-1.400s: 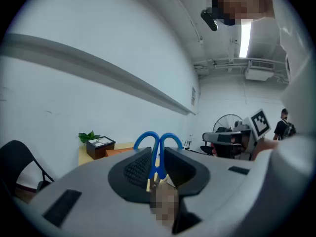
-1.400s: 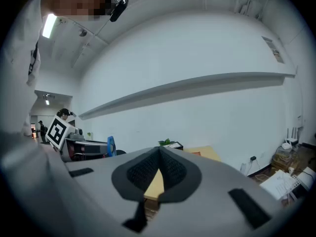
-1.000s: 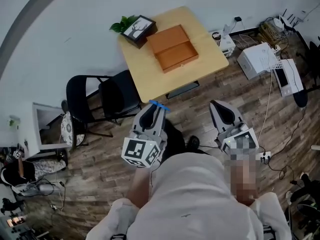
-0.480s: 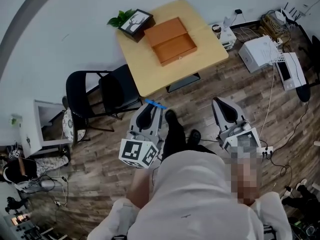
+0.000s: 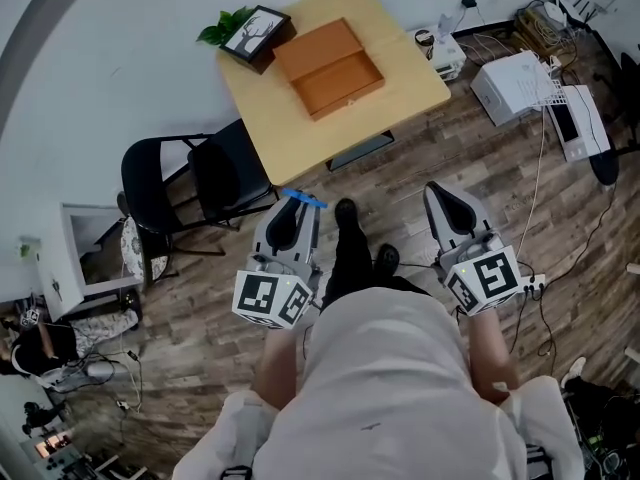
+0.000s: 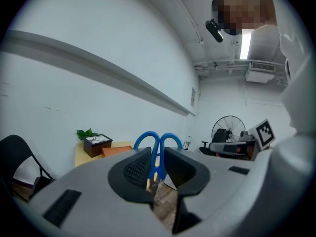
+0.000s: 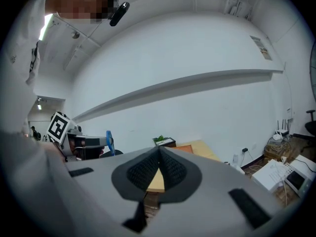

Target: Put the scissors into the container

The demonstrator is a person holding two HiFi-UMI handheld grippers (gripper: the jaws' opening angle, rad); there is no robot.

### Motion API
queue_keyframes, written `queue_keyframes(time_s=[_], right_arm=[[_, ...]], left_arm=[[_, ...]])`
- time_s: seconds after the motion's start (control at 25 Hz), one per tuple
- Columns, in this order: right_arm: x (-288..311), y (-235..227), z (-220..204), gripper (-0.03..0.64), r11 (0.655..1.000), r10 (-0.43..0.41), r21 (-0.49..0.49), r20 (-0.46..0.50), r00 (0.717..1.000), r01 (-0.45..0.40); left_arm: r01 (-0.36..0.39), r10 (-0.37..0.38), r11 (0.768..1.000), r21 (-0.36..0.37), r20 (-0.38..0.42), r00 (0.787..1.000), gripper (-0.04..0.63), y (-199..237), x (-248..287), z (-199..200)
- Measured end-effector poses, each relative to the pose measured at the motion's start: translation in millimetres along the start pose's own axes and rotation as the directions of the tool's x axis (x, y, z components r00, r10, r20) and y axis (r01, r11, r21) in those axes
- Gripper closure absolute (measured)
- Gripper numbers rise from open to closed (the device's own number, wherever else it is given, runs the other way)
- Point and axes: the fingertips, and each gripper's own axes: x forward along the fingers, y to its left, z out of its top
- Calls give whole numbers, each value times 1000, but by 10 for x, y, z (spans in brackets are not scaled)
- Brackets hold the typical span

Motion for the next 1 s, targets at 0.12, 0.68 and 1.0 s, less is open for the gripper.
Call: queue_keyframes(time_s=[0.12, 0.68, 1.0], right_arm=[[71, -66, 5, 618, 1000, -10, 1, -5, 1000, 10], [941, -392, 146, 618, 1000, -29, 6, -41, 999, 29], [1444, -519, 286, 618, 999, -46, 2, -53, 997, 47]], left_arm=[[4, -4, 1000, 1, -3, 1000, 515, 52, 113, 9], [42, -43, 999, -31, -37, 998, 515, 639, 871, 136], [77, -79, 997, -26, -53, 995, 515, 945, 1313, 265]])
